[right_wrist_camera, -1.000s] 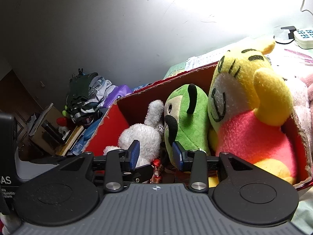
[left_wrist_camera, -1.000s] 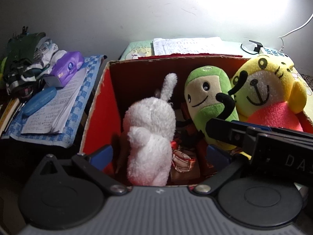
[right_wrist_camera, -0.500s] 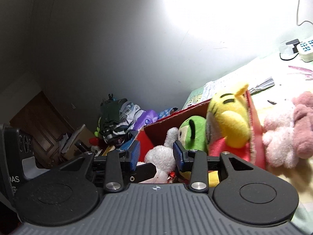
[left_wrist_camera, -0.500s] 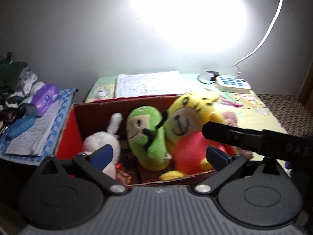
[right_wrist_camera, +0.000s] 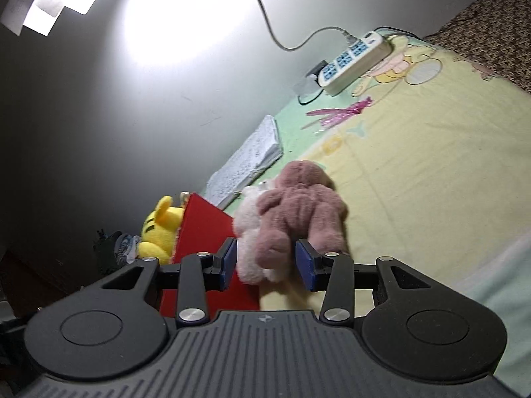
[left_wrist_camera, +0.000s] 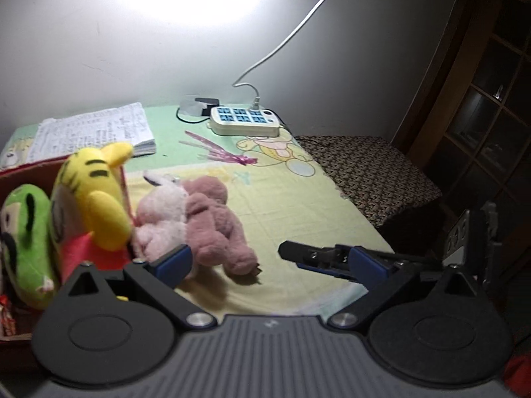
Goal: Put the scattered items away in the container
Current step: 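Move the right gripper to the brown teddy bear on the bed, then close the right gripper on the brown teddy bear's leg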
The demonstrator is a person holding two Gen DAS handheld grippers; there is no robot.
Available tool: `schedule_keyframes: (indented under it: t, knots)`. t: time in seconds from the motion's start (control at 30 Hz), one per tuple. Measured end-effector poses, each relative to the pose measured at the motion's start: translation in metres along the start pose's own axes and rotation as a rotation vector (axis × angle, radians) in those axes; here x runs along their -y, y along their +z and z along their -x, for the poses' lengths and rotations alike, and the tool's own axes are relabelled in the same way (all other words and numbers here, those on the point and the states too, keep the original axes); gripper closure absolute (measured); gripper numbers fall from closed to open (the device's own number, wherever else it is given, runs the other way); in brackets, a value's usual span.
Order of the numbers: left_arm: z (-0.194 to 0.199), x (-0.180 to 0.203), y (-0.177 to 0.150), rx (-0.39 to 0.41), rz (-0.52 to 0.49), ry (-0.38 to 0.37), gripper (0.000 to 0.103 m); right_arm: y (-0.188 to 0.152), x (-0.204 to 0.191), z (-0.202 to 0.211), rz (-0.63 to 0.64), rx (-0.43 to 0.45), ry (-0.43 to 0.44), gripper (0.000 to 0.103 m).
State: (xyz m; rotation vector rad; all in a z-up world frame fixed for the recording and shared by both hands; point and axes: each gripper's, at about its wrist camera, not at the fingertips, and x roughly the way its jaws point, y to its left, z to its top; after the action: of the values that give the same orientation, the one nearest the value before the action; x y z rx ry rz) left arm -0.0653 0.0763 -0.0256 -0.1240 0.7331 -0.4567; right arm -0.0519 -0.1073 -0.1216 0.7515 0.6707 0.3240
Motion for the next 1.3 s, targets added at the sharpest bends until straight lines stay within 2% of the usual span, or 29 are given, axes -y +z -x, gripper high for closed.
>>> schedule_keyframes:
  t: [0.1,0.23,0.4,0.57,0.67,0.77,0.83,1.0,1.13,1.3]
  knots:
    - [-0.023,0.009,0.003,-0.004,-0.004,-0.003,0.002,0.002,0.020,-0.009,0.027,-0.028,-0.047,0.060]
    - [-0.050,0.004,0.009,-0.019,0.042,0.029,0.002,0.001,0.037,-0.021,0.062,-0.064,-0.058,0.060]
    - [-0.079,-0.005,0.014,-0.041,0.086,0.077,0.002,0.001,0.045,-0.041,0.093,-0.116,-0.016,0.060]
    - [-0.102,-0.024,0.019,-0.075,0.161,0.132,0.006,0.001,0.036,-0.063,0.137,-0.134,0.041,0.058]
    - [-0.111,-0.034,0.019,-0.105,0.210,0.131,0.010,0.001,0.030,-0.078,0.171,-0.134,0.027,0.058]
    - [-0.116,-0.041,0.017,-0.122,0.246,0.127,0.013,0.002,0.027,-0.086,0.196,-0.132,0.025,0.060]
    - [-0.118,-0.041,0.019,-0.123,0.250,0.127,0.013,0.004,0.026,-0.088,0.224,-0.136,0.009,0.069]
    - [-0.121,-0.040,0.019,-0.153,0.267,0.070,0.019,0.010,0.037,-0.074,0.209,-0.138,0.005,0.072]
    - [-0.122,-0.027,0.012,-0.185,0.255,0.024,0.019,0.017,0.047,-0.047,0.225,-0.135,-0.021,0.072]
    - [-0.119,-0.007,-0.003,-0.229,0.209,-0.016,0.019,0.019,0.061,0.001,0.259,-0.176,-0.071,0.072]
